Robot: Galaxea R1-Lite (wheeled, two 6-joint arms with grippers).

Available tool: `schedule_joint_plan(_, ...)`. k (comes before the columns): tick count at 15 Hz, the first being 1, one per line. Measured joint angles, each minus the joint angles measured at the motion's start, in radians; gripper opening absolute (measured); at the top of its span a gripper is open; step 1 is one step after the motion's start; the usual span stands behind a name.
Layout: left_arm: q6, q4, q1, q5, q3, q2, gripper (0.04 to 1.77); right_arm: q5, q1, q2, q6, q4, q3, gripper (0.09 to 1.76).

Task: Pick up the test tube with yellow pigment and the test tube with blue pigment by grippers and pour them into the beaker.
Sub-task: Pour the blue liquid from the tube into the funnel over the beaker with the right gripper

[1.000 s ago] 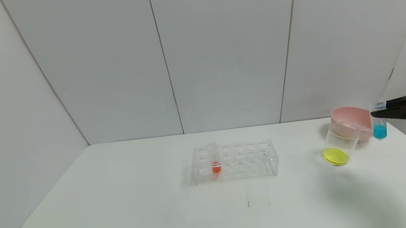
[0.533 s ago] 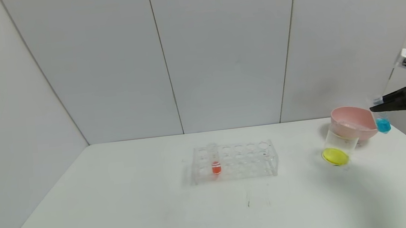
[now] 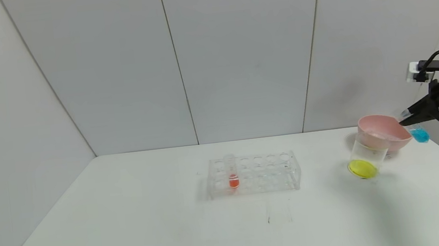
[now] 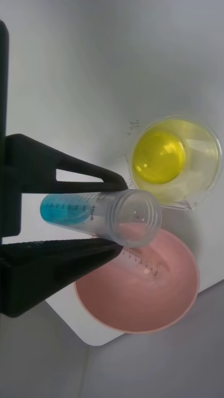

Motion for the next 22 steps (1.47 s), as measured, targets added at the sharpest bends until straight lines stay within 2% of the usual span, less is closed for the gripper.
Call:
schedule_joint_plan(5,0.0,0.0,0.0,0.0,0.0,0.0,1.76,-0.069,0.05,0.022,-0.026,0.008,-0.009,0.49)
schedule_joint_plan(9,0.0,0.0,0.0,0.0,0.0,0.0,1.76,-0.18,0.075,0.021,-0.064,0.036,-0.009,0.49)
schedule_joint_plan(12,0.0,0.0,0.0,0.0,0.0,0.0,1.76,-0.226,0.103,0.02,-0.067,0.039,-0.008,0.49)
schedule_joint_plan(22,0.0,0.0,0.0,0.0,0.0,0.0,1.76,-0.532,0.223,0.029,-0.071,0.043,-0.009,0.49)
